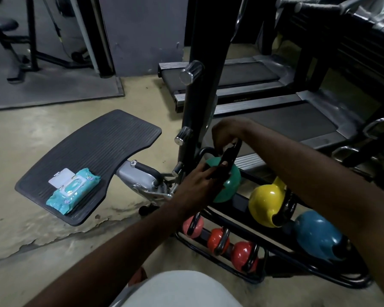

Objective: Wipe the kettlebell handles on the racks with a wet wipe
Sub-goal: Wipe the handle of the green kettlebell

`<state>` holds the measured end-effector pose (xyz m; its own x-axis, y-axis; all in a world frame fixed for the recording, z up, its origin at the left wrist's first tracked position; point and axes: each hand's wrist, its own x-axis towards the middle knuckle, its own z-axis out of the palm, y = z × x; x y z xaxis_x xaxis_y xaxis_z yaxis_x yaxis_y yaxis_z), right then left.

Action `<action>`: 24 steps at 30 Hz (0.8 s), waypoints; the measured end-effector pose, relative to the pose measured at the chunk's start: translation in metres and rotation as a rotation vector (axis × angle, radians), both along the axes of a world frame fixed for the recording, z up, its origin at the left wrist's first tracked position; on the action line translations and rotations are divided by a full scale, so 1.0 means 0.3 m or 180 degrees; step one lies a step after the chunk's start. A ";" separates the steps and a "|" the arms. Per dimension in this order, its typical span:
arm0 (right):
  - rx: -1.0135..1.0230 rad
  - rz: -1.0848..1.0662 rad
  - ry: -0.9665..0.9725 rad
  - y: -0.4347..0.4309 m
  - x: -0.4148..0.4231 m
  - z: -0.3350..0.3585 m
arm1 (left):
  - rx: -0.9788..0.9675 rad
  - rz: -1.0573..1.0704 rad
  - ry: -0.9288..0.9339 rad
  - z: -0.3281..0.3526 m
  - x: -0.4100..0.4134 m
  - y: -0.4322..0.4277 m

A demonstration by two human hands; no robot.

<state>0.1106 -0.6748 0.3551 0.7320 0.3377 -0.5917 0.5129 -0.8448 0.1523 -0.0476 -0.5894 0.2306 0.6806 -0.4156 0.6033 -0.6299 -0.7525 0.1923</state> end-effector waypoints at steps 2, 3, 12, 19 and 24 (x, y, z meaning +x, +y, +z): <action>0.0580 -0.0393 0.0089 -0.049 0.010 0.003 | -0.0043 -0.0014 0.0104 -0.005 0.008 0.004; 0.1104 -0.0869 0.0027 -0.099 0.020 -0.002 | -0.0046 -0.0033 0.0151 -0.013 0.010 0.005; 0.3888 -0.3536 -0.0633 -0.312 -0.094 -0.238 | -0.0382 -0.0159 0.0442 -0.018 0.041 0.026; 0.6042 -0.5563 0.1095 -0.265 -0.148 -0.285 | -0.0345 -0.0271 0.0421 -0.015 0.053 0.033; 0.6274 -0.5169 0.1995 -0.223 -0.237 -0.328 | -0.0396 -0.0335 0.0317 -0.024 0.047 0.032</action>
